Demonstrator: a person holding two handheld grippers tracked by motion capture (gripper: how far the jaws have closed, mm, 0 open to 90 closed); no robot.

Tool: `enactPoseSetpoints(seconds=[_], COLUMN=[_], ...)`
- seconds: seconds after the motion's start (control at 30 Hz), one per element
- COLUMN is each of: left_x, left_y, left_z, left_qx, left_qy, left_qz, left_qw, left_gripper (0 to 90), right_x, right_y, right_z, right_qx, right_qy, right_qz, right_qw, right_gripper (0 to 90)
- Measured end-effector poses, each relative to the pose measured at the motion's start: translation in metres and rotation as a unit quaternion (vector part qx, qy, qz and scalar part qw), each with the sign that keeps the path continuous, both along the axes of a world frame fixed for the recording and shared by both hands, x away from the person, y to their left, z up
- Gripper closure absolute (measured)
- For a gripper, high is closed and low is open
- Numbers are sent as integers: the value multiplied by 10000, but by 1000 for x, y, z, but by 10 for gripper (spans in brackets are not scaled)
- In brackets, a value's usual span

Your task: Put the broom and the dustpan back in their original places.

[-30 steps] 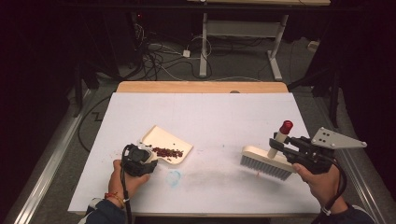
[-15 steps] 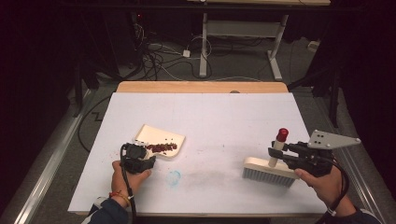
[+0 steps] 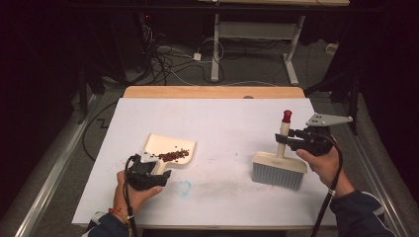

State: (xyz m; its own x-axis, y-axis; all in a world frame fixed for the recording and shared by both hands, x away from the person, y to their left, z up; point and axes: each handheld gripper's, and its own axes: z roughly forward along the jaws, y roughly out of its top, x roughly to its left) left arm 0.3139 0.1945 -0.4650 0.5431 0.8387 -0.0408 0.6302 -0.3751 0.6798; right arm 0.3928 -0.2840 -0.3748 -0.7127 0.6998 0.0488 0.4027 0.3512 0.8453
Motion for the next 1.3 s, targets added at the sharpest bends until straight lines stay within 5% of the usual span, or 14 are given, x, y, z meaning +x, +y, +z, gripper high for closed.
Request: enactPoseSetpoints(seconds=[0.1, 0.23, 0.33, 0.63, 0.87, 1.03, 1.3], left_x=[-10, -24, -29, -36, -36, -37, -34], left_y=[2, 7, 14, 24, 24, 20, 19], left_z=[4, 9, 8, 1, -3, -5, -5], left_qx=[58, 257, 216, 107, -40, -45, -15], left_qy=[-397, -941, -1017, -1196, -1096, -1057, -1120], left_qz=[-220, -536, -553, -681, -738, -828, -704], left_qw=[9990, 9938, 9930, 9904, 9912, 9909, 9912], left_gripper=[287, 219, 200, 187, 192, 183, 178], right_x=[19, 43, 61, 89, 92, 87, 70], right_y=[6, 15, 24, 44, 40, 39, 46], right_z=[-7, -17, -25, -50, -54, -52, -43], right_qx=[-199, -506, -886, -1378, -1126, -909, -710], right_qy=[120, 274, 422, 580, 434, 305, -233], right_qz=[-137, -150, -323, -800, -1191, -1119, -1037], right_qw=[9996, 9982, 9946, 9855, 9855, 9891, 9918], right_gripper=[609, 587, 569, 544, 504, 431, 357])
